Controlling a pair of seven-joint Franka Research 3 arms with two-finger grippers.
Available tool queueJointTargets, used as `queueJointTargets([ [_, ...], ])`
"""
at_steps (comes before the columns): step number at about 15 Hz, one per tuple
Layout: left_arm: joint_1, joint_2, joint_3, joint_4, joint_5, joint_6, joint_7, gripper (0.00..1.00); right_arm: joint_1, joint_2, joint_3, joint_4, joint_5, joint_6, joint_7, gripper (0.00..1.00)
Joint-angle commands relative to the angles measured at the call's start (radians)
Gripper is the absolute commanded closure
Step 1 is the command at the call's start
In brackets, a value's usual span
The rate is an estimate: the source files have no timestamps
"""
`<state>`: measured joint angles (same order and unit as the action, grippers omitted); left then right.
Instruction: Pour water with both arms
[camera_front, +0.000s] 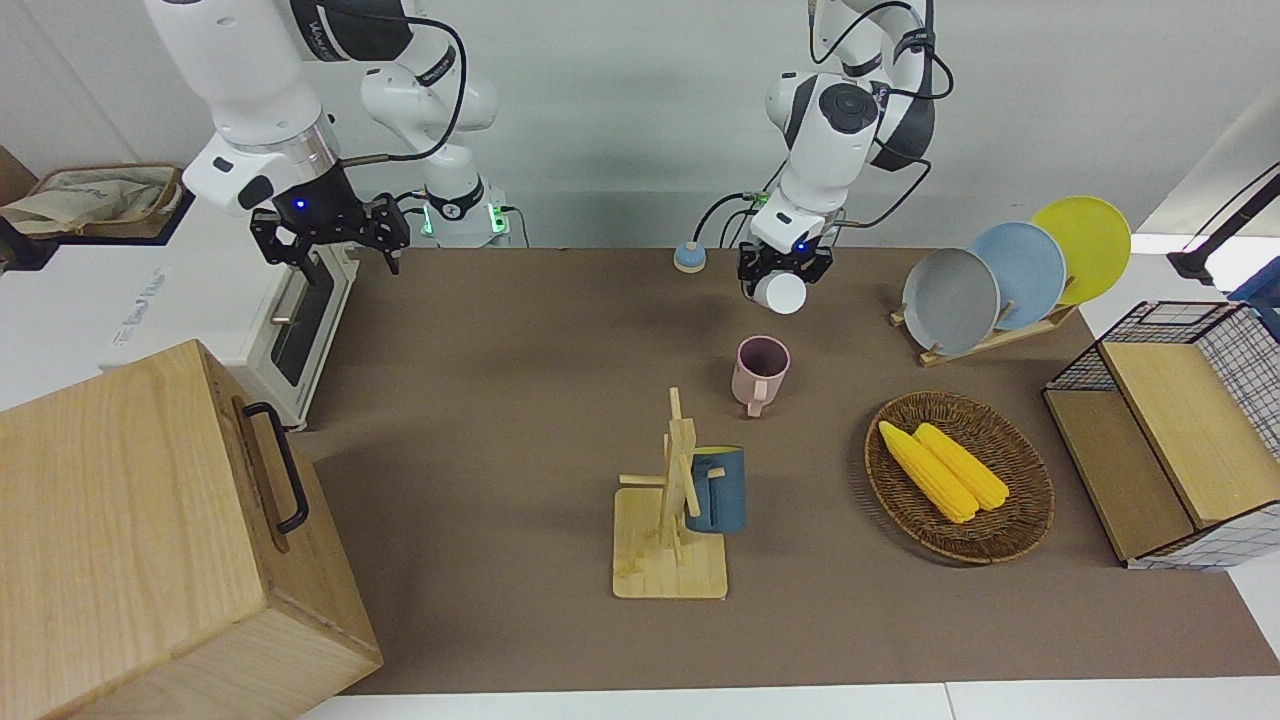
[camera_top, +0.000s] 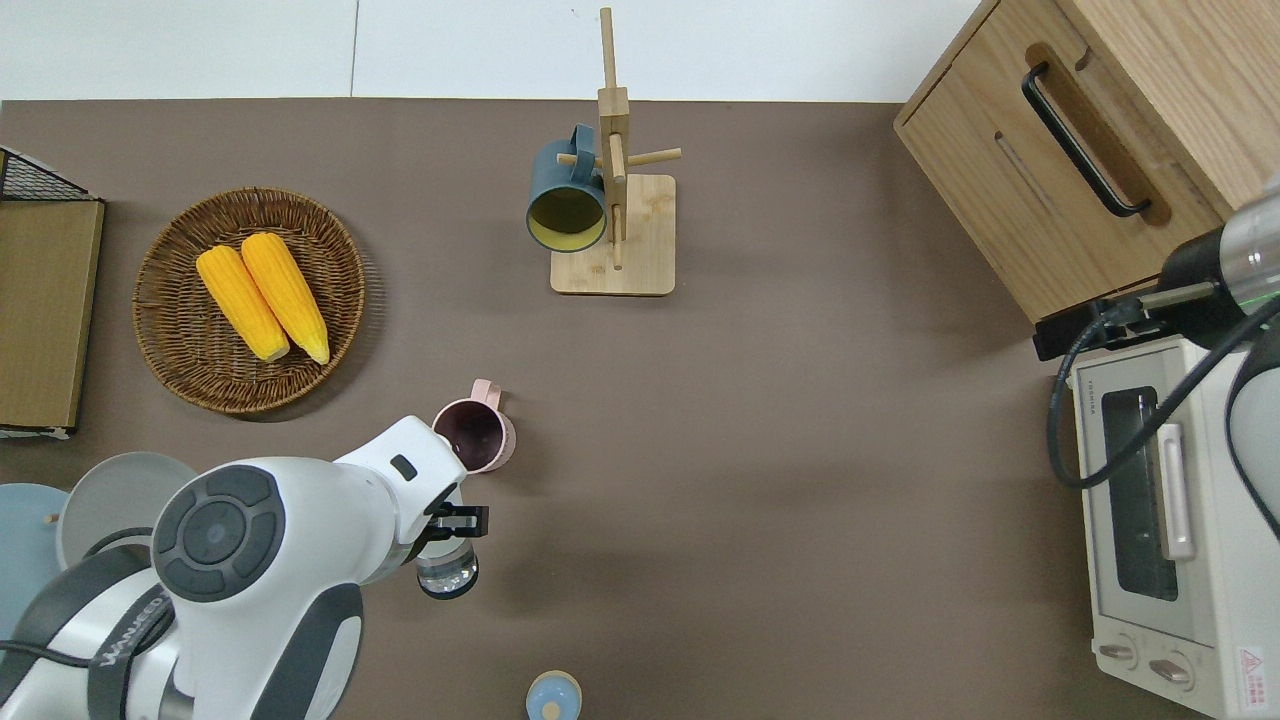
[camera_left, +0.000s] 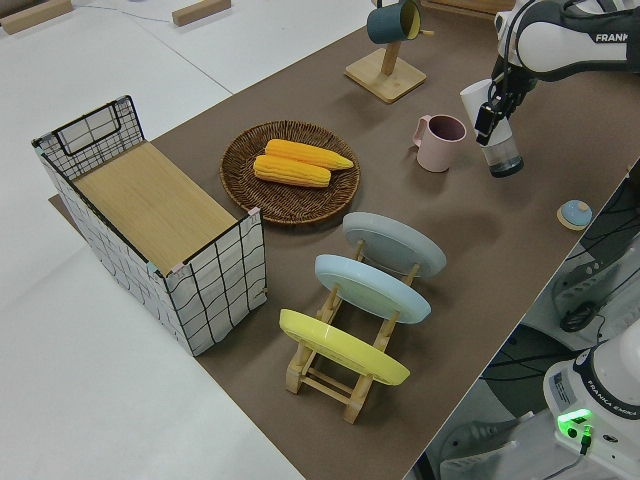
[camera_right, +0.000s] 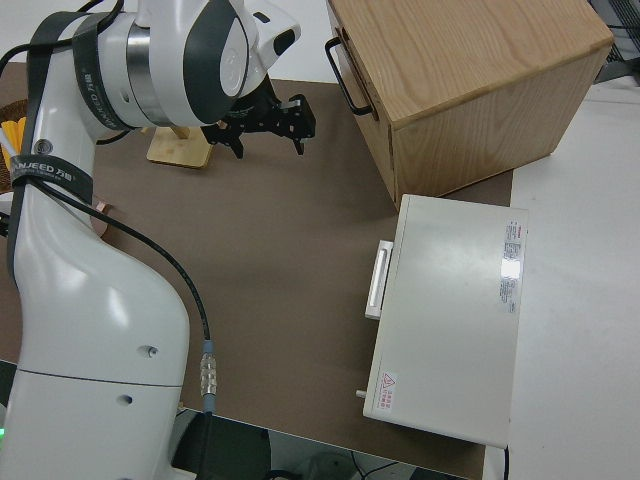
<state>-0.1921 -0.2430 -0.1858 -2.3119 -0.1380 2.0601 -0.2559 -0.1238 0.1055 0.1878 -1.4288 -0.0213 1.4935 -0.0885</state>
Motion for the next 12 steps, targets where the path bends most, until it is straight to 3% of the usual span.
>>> queueJointTargets([
  [1,0.060,-0.062,0.005,-0.018,0.050,0.087,-0.016,1.00,-0.010,-0.009,0.004,-0.004,0.017,-0.003,-0.014,0.011],
  [9,0.250,-0.039,0.005,0.019,0.198,0.374,-0.051,1.00,-0.008,-0.009,0.004,-0.004,0.017,-0.003,-0.014,0.011],
  [12,0.316,0.008,0.006,0.103,0.242,0.411,-0.040,1.00,-0.010,-0.009,0.004,-0.004,0.017,-0.003,-0.014,0.011],
])
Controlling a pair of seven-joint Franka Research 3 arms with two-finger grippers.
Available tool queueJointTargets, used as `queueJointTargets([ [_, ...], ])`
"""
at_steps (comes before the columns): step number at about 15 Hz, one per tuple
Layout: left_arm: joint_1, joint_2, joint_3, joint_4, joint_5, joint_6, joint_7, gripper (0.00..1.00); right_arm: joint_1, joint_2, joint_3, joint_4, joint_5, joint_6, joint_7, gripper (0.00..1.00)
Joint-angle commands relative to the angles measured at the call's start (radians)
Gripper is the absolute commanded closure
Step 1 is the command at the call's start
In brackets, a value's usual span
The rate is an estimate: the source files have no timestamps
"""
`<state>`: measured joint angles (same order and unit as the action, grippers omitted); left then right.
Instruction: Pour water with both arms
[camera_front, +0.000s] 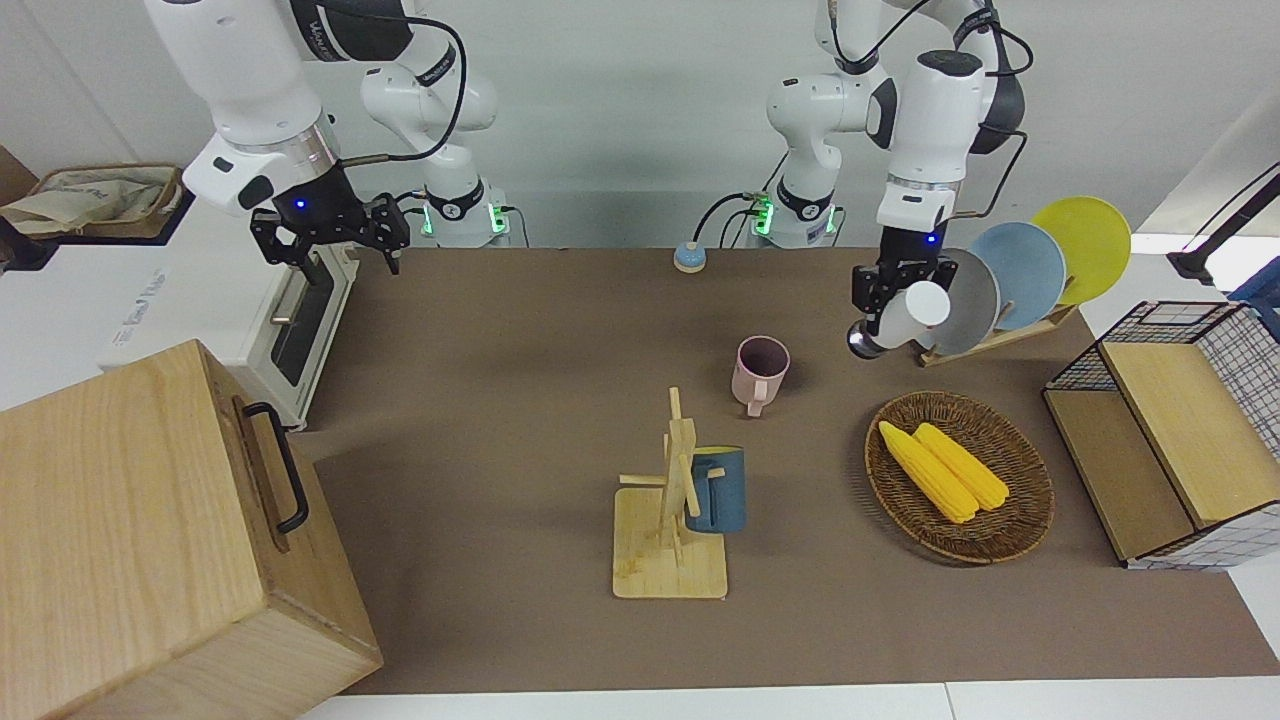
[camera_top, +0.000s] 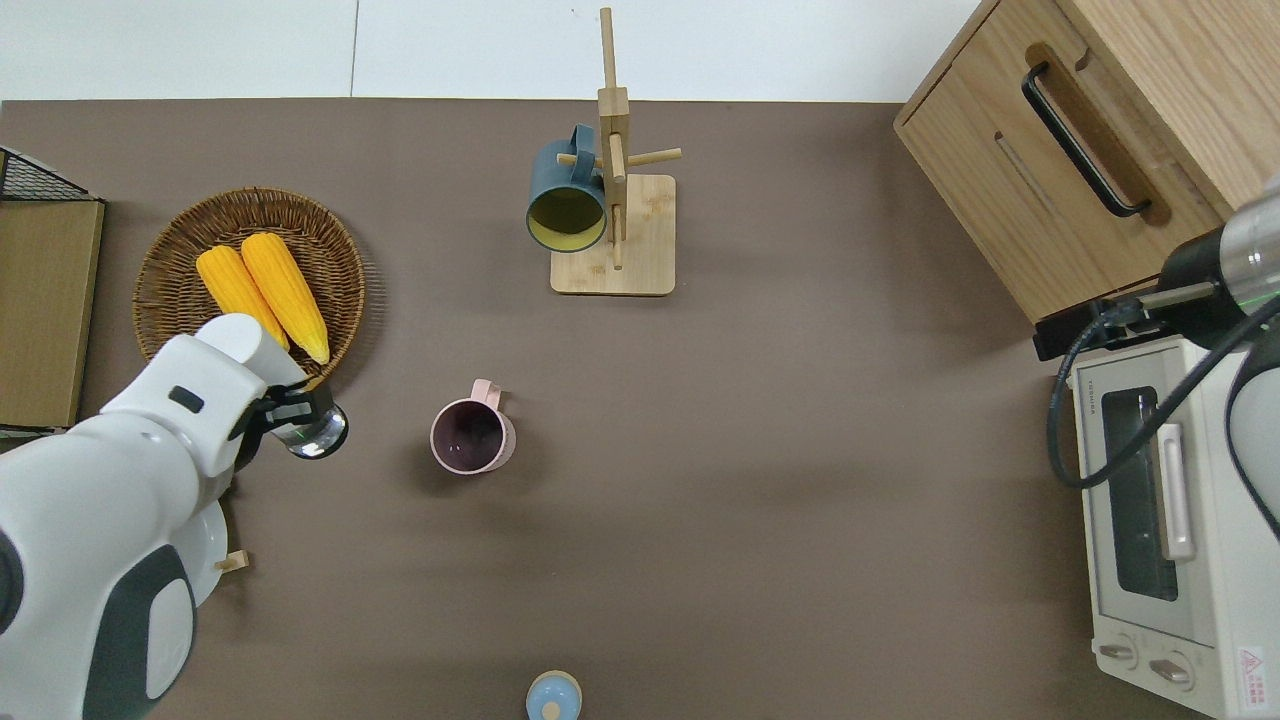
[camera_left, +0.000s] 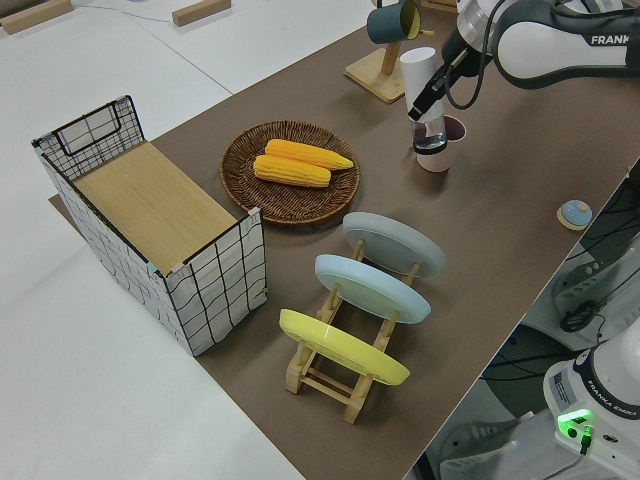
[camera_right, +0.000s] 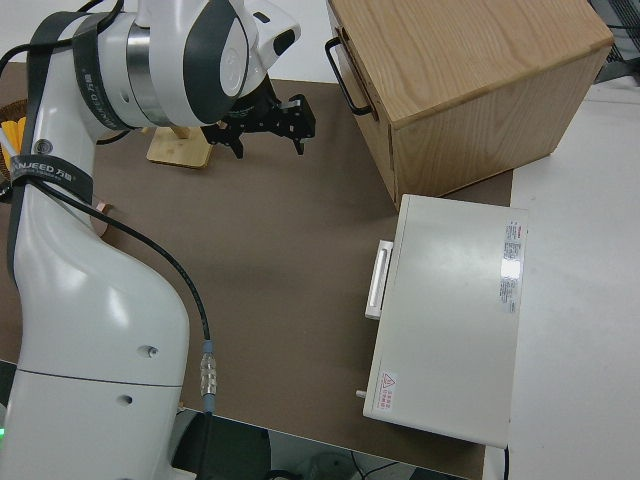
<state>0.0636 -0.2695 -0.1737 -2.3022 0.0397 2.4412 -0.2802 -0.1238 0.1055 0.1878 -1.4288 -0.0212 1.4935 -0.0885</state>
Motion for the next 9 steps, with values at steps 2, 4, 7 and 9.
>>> queueJointTargets([
  [2,0.102,0.081,-0.006,0.189,0.085,0.029,-0.014,1.00,-0.010,-0.009,0.004,-0.004,0.017,-0.003,-0.014,0.011],
  [4,0.143,0.116,-0.006,0.265,0.110,0.030,-0.010,1.00,-0.010,-0.009,0.004,-0.004,0.017,-0.003,-0.014,0.011],
  [7,0.196,0.177,-0.004,0.403,0.138,0.030,0.015,1.00,-0.010,-0.009,0.004,-0.004,0.017,-0.003,-0.014,0.011],
  [9,0.225,0.208,-0.003,0.453,0.132,0.030,0.079,1.00,-0.010,-0.009,0.004,-0.004,0.017,-0.003,-0.014,0.011],
])
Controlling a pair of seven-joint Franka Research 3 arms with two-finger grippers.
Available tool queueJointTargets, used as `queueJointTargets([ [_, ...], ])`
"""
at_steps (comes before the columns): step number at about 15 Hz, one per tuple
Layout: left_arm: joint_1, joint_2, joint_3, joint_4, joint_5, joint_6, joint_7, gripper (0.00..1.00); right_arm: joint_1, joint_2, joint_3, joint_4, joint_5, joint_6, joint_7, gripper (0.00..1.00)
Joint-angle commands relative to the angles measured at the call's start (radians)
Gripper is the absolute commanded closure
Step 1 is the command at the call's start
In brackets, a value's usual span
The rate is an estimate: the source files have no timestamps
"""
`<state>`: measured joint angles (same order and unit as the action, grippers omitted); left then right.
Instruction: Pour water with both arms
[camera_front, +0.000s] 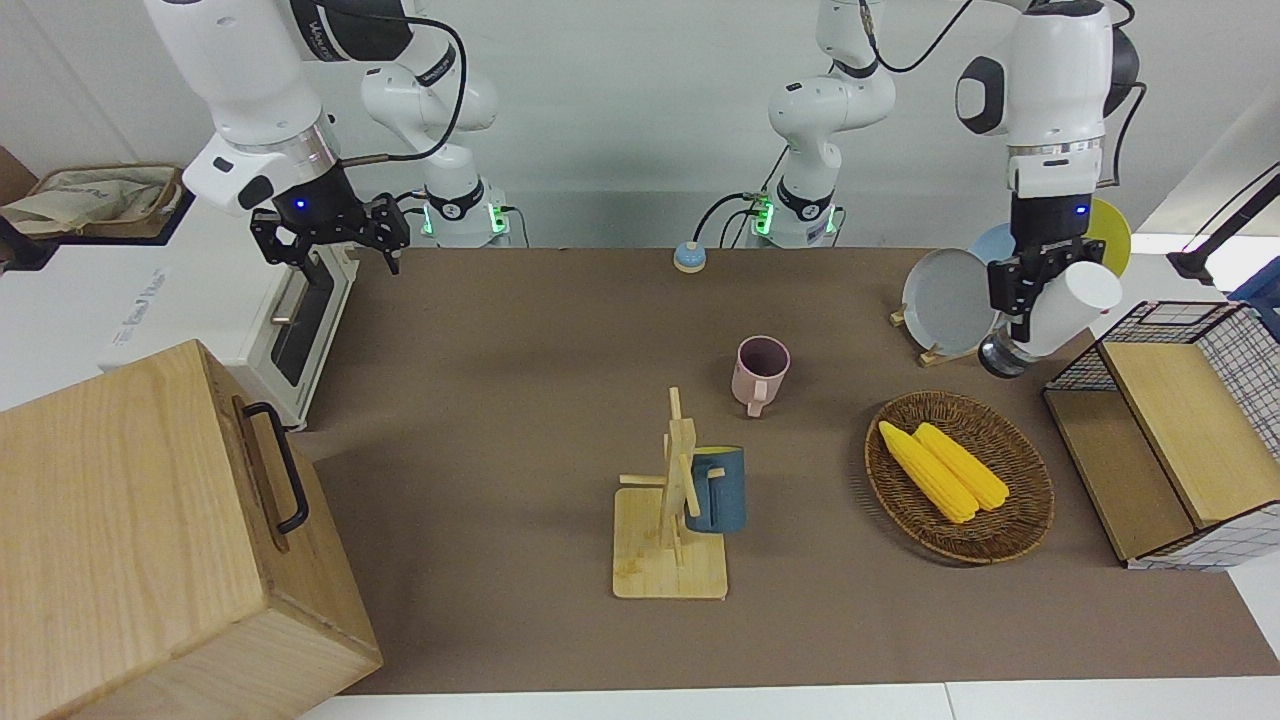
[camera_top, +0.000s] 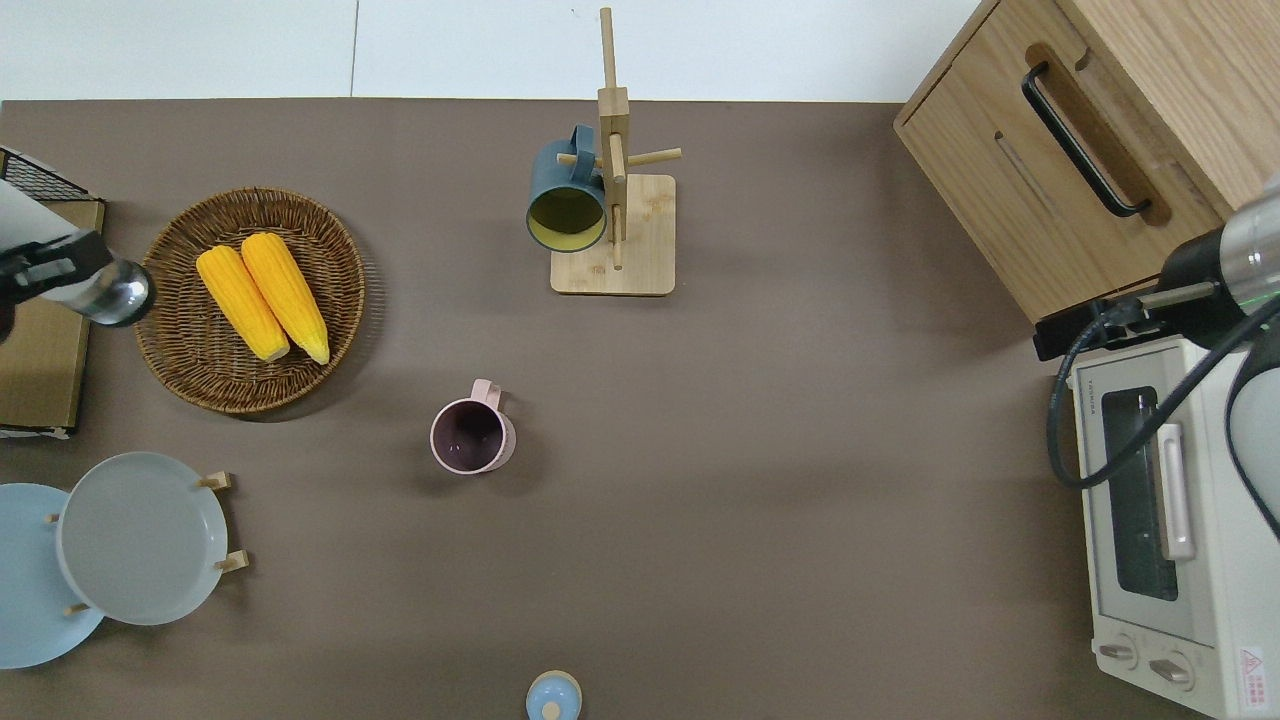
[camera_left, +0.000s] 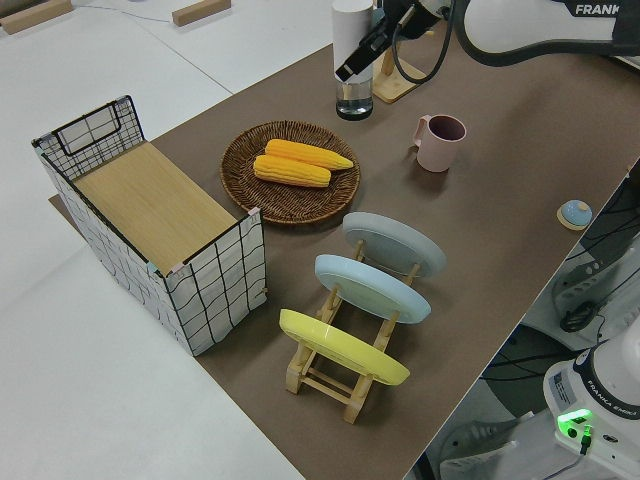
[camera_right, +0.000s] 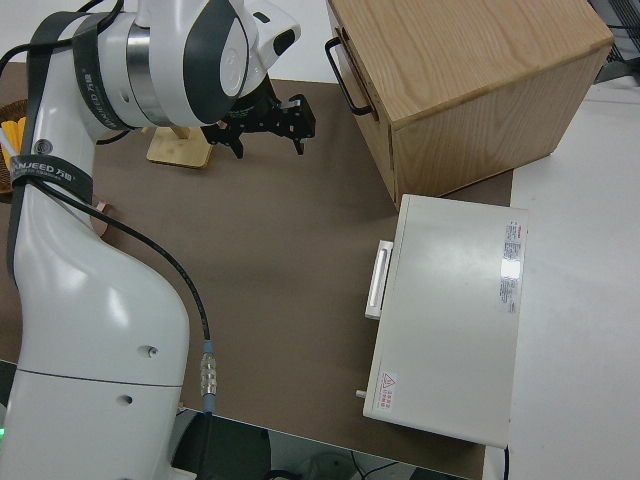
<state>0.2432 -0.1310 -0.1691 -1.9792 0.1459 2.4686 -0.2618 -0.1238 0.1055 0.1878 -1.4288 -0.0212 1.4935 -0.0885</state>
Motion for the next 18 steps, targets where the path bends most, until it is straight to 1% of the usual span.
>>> queueJointTargets([
  [1,0.073,0.086,-0.007,0.163,0.020,0.003,0.093,1.00,-0.010,-0.009,0.004,-0.004,0.017,-0.003,-0.014,0.011],
  [3,0.114,0.119,-0.006,0.206,-0.005,0.003,0.166,1.00,-0.010,-0.009,0.004,-0.004,0.017,-0.003,-0.014,0.011],
  [4,0.137,0.152,-0.006,0.250,-0.061,0.003,0.229,1.00,-0.010,-0.009,0.004,-0.004,0.017,-0.003,-0.014,0.011],
  [6,0.166,0.189,-0.006,0.286,-0.147,0.003,0.324,1.00,-0.010,-0.009,0.004,-0.004,0.017,-0.003,-0.014,0.011],
  [9,0.234,0.234,-0.006,0.327,-0.236,0.003,0.461,1.00,-0.010,-0.009,0.004,-0.004,0.017,-0.003,-0.014,0.011],
  [14,0.343,0.249,-0.006,0.329,-0.463,-0.006,0.764,1.00,-0.010,-0.009,0.004,-0.004,0.017,-0.003,-0.014,0.011],
  [18,0.412,0.251,-0.007,0.313,-0.581,-0.011,0.944,1.00,-0.010,-0.009,0.004,-0.004,0.017,-0.003,-0.014,0.011],
])
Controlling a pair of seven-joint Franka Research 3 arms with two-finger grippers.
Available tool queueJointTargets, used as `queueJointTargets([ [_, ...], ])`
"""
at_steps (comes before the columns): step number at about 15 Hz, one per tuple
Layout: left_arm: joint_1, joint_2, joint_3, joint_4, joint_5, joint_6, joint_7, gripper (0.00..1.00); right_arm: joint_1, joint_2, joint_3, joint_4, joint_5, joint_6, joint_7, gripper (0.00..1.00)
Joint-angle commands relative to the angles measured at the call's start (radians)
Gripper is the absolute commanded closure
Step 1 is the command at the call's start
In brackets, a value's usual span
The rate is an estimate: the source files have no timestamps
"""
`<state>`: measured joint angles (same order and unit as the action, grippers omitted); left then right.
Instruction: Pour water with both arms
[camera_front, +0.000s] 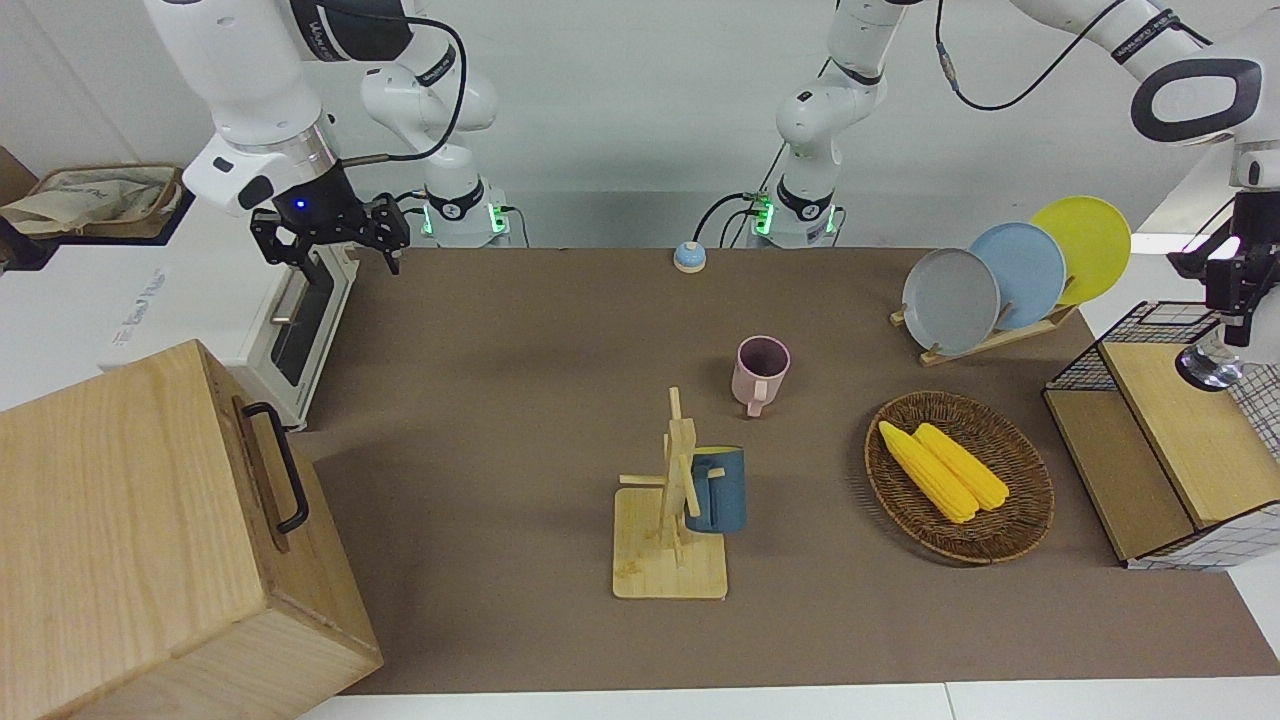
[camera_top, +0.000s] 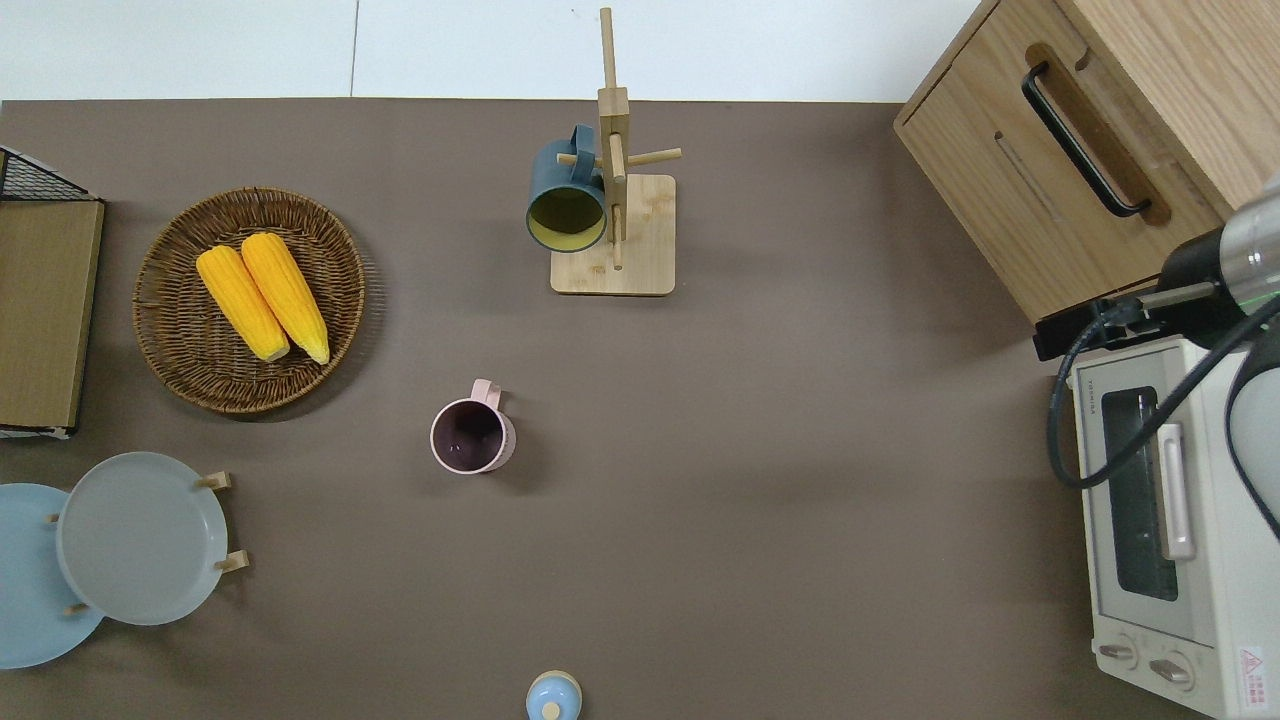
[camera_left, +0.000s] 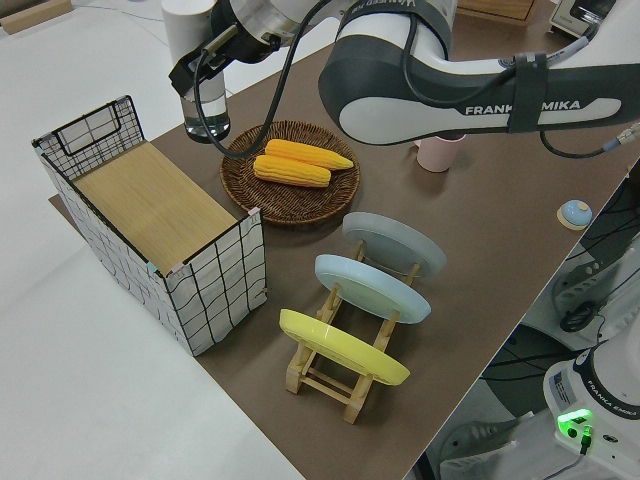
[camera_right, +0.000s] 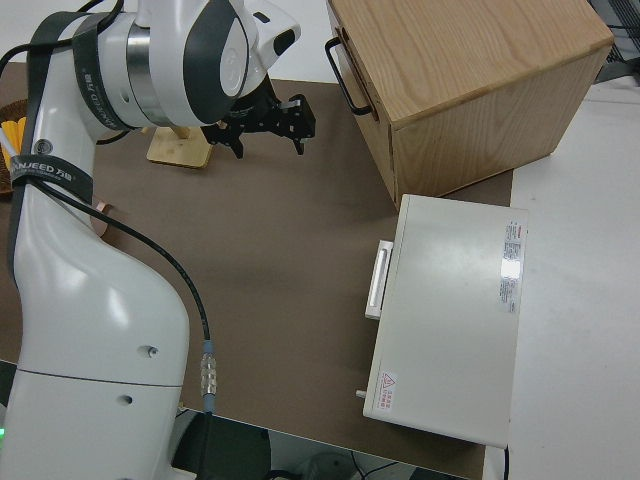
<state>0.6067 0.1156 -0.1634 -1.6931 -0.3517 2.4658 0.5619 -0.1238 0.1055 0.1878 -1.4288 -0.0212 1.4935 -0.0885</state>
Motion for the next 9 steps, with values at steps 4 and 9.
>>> queueJointTargets([
  [4,0.082,0.029,-0.013,0.000,-0.217,-0.007,0.277,1.00,-0.010,-0.009,0.004,-0.004,0.017,-0.003,-0.014,0.011],
  [9,0.105,0.068,-0.015,-0.008,-0.276,0.004,0.366,1.00,-0.008,-0.009,0.004,-0.004,0.017,-0.003,-0.014,0.011],
])
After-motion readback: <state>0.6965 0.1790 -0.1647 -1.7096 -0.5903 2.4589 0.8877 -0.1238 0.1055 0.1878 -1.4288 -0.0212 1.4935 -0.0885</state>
